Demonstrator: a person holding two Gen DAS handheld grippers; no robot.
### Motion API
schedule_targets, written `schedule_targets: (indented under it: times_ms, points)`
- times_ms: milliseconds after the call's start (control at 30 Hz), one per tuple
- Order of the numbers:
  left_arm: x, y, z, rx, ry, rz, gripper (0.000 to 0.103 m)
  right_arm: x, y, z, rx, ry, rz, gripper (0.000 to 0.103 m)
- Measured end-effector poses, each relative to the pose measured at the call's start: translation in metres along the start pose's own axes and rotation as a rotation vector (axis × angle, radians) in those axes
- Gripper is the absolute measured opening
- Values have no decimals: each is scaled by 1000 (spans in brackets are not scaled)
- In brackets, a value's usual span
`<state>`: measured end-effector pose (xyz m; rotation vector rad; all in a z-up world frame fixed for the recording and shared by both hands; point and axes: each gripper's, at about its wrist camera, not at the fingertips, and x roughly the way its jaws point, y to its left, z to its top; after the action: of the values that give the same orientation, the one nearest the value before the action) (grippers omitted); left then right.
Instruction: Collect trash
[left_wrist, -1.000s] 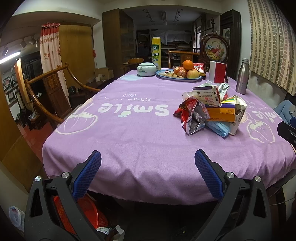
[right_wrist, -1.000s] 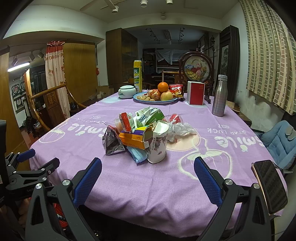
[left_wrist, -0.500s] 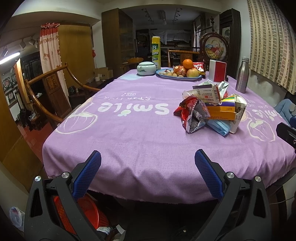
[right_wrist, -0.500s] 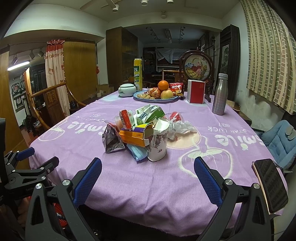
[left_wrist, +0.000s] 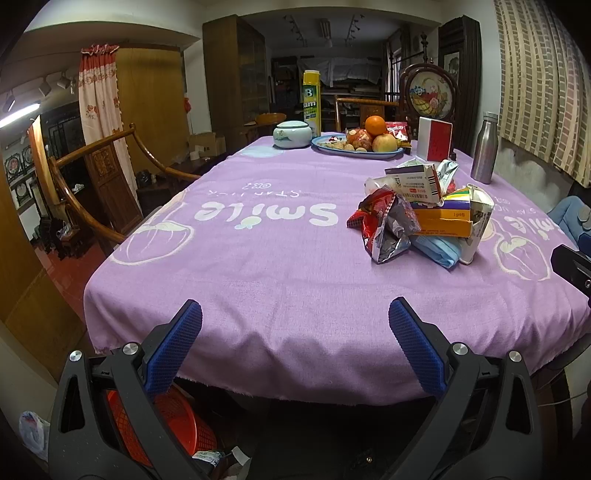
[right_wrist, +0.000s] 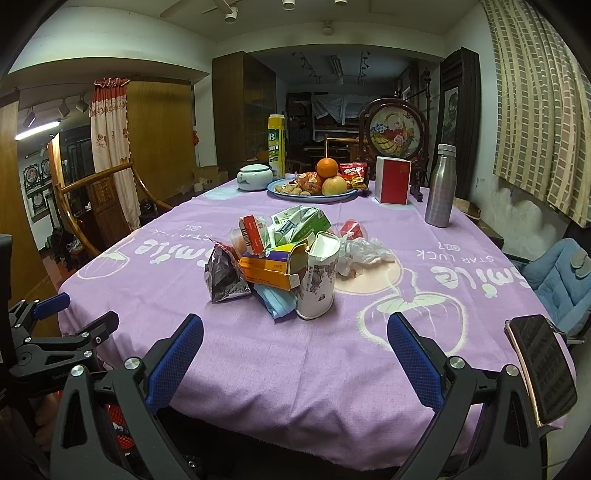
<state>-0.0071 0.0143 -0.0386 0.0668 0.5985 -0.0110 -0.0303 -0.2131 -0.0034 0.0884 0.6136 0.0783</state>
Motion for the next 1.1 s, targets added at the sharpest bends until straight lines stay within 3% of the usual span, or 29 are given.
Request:
schedule_targets:
  times_ms: [567, 867, 1100]
  points:
    - [12, 2, -1, 0, 35, 0, 97, 14, -1, -2, 9, 31, 10, 97]
    - [34, 3, 0, 21, 76, 11, 97, 46, -1, -2, 0, 97, 27, 97]
    - [59, 24, 10, -5, 112, 8, 97, 72, -9, -4, 18, 144, 34, 97]
